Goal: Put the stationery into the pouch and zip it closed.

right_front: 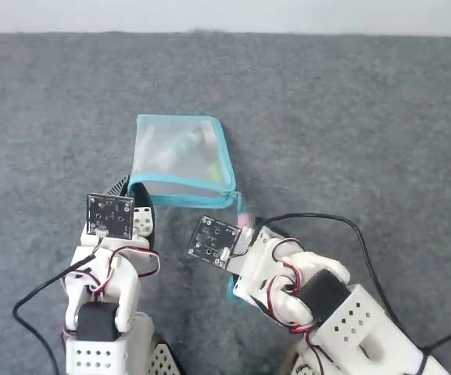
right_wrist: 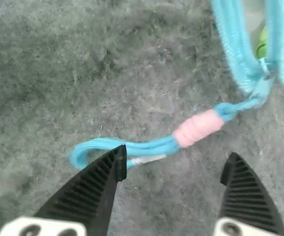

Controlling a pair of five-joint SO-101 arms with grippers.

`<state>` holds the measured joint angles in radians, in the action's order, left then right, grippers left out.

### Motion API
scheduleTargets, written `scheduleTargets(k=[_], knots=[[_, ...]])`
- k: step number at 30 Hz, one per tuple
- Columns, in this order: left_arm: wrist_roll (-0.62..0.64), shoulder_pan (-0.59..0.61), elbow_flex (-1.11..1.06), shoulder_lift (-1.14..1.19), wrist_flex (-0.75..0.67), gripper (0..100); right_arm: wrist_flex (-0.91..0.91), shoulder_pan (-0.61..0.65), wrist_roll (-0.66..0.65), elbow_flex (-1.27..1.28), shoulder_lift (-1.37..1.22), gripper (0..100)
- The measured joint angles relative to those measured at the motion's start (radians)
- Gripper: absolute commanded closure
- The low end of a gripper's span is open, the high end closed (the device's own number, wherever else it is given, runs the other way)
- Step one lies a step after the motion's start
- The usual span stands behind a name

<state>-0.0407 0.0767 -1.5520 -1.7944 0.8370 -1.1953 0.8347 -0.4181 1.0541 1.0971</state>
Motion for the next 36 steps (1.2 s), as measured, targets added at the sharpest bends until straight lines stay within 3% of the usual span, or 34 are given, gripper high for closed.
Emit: scheduleTargets(k=[5, 14, 22, 30, 36], knots=[[0.0, 0.0, 0.0, 0.0, 0.0, 99, 0.029, 0.0, 0.041, 0.0, 0.0, 76.1], [0.002, 0.0, 0.0, 0.0, 0.0, 99, 0.146, -0.006, 0.126, 0.0, -0.011, 76.4], [0.003, 0.0, 0.0, 0.0, 0.0, 99, 0.311, -0.164, 0.176, -0.095, -0.342, 76.7], [0.003, 0.0, 0.0, 0.0, 0.0, 99, 0.374, -0.18, 0.187, -0.138, -0.568, 77.2], [0.003, 0.0, 0.0, 0.0, 0.0, 99, 0.388, -0.18, 0.189, -0.138, -0.585, 99.8]])
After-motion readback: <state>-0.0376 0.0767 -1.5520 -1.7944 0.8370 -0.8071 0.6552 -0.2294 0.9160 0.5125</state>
